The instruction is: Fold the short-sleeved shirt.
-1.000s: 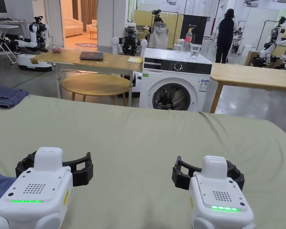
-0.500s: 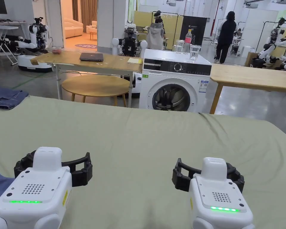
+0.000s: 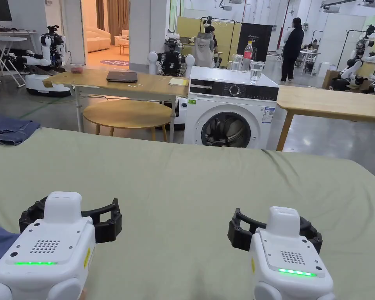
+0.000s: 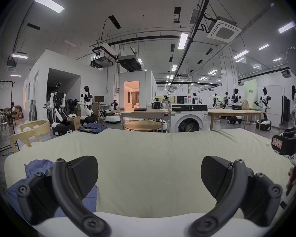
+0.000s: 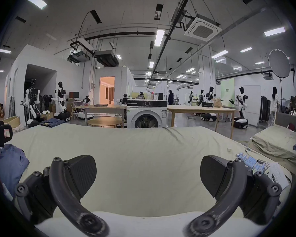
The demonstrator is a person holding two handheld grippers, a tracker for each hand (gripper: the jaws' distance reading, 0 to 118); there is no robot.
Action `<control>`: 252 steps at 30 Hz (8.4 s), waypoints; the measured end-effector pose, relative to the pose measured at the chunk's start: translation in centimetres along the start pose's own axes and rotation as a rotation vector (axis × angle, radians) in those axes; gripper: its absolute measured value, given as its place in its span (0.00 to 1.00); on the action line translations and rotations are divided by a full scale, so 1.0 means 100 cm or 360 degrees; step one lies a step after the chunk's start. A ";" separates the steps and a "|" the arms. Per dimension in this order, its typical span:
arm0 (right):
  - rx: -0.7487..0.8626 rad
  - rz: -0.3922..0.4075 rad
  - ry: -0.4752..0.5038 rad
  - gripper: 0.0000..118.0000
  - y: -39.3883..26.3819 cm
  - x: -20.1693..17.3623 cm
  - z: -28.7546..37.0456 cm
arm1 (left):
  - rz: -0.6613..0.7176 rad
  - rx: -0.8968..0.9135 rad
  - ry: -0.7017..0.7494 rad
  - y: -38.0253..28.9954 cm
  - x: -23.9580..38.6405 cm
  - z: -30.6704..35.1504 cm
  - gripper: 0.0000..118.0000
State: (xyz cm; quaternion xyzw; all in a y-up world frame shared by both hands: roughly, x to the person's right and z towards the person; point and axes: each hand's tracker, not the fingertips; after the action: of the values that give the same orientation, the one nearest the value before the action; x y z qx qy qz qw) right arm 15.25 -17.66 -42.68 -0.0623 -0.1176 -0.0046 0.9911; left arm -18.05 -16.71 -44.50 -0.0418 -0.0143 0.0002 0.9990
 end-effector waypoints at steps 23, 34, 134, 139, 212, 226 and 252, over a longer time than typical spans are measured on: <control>0.0046 -0.0037 0.0006 0.67 0.007 0.000 0.009 | 0.0006 0.0078 -0.0043 0.004 0.010 0.011 0.75; 0.0098 -0.0011 -0.0033 0.00 0.015 -0.007 0.015 | -0.0046 0.0065 0.0054 0.004 0.010 0.015 0.00; -0.0041 0.0016 -0.0156 0.00 0.041 0.116 0.065 | 0.0020 -0.0822 -0.1330 0.113 0.275 -0.055 0.01; -0.0047 -0.0006 -0.0260 0.00 0.042 0.145 0.079 | -0.0100 -0.0884 -0.1440 0.082 0.316 -0.032 0.01; -0.0881 0.0221 0.0330 0.49 0.025 0.045 -0.155 | 0.0284 -0.1237 -0.0323 -0.050 -0.019 -0.092 0.00; -0.1556 0.0183 0.0553 0.53 -0.047 0.016 -0.246 | 0.0241 -0.1248 -0.0332 -0.044 -0.031 -0.085 0.00; -0.0660 0.0278 0.0222 0.00 0.094 0.097 -0.147 | 0.0205 -0.0851 -0.0297 0.088 -0.058 -0.072 0.00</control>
State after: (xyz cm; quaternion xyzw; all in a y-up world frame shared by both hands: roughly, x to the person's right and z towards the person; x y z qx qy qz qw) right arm 28.31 -10.06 -55.70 -0.2741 -0.0394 0.0529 0.9594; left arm -23.65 -8.54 -52.54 -0.3043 -0.1030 0.0636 0.9449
